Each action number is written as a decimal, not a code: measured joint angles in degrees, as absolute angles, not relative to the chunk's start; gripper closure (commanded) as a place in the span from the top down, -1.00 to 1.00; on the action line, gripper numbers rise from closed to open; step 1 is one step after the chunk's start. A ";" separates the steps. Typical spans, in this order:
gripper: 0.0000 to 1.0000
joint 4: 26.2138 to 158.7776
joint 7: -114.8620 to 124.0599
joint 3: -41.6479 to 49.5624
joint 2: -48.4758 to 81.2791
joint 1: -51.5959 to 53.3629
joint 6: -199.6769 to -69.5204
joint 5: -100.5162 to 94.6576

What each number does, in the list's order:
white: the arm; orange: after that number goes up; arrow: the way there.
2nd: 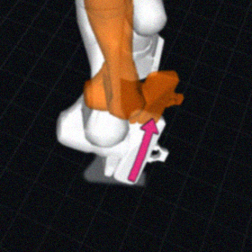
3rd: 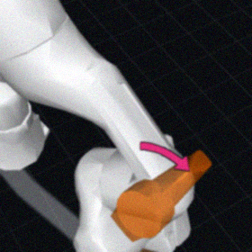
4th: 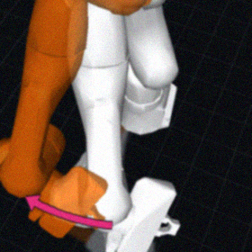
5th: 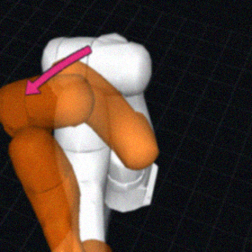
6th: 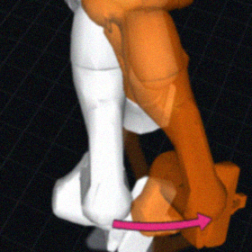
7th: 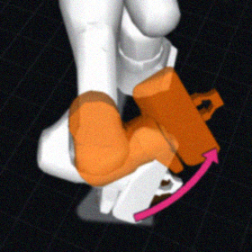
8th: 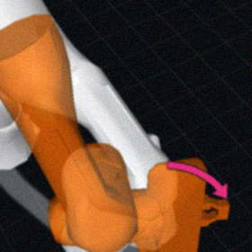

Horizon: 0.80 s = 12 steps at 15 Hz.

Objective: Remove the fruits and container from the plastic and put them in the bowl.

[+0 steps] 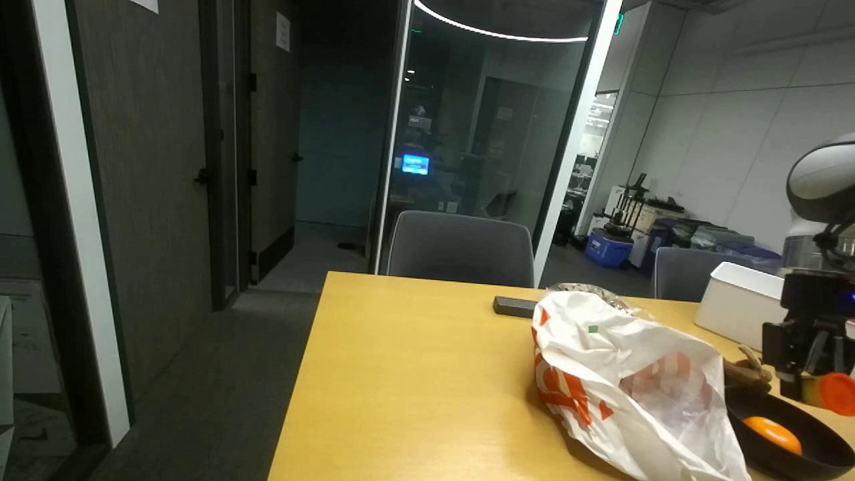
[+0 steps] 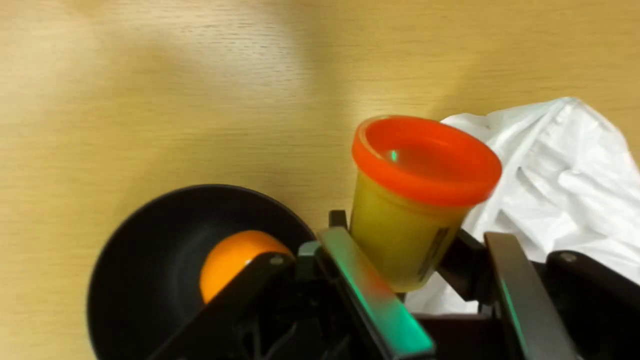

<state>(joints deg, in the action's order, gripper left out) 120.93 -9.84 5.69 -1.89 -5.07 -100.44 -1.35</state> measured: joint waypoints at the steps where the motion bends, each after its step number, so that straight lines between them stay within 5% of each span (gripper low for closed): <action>1: -0.63 120.94 -7.73 6.39 -1.38 -5.77 -101.12 -2.12; 9: -0.63 120.63 13.61 8.67 9.17 -8.05 -117.59 -6.04; 10: 0.37 120.46 16.74 8.73 10.52 -8.00 -119.83 -6.96; 12: 0.48 119.50 23.14 9.04 11.76 -7.66 -122.11 -8.94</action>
